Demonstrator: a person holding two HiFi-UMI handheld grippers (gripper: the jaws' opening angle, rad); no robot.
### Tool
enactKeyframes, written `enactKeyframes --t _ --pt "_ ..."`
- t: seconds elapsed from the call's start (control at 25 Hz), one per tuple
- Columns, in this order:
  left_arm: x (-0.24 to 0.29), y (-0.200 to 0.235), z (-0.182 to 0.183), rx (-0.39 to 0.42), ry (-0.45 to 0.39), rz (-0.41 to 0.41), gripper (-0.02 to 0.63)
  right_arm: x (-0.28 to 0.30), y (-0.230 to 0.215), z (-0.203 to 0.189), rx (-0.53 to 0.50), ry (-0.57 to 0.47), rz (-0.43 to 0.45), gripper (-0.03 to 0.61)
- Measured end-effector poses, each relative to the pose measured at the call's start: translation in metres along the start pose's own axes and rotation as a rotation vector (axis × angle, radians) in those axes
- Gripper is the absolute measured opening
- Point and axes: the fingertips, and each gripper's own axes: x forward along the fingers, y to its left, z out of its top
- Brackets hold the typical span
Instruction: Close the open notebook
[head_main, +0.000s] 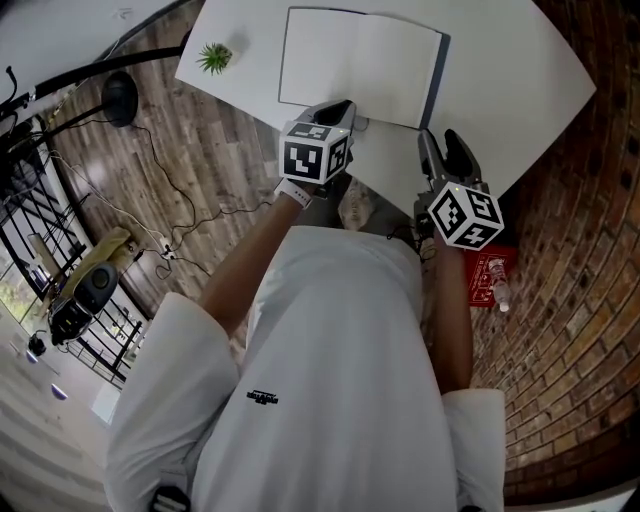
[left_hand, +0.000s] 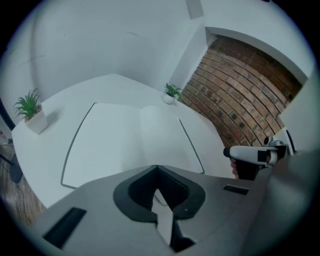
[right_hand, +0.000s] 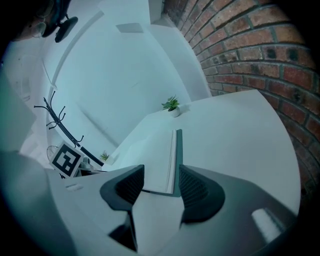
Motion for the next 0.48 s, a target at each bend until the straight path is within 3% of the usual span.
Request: enactKeyframes --t 0.2,0.36,0.48 --pt "0.013 0.010 -0.014 -0.041 0.039 0.020 0.003 0.005 -0.001 -0.008 0.006 0.022 -0.002 0.225" --pt "0.017 0.020 -0.017 -0.126 0.015 -0.001 0.003 0.018 0.000 -0.021 0.027 0.058 0.016 0.253" --pt "0.019 0.017 -0.018 -0.115 0.020 -0.013 0.004 0.023 -0.005 -0.028 0.039 0.080 0.014 0.262"
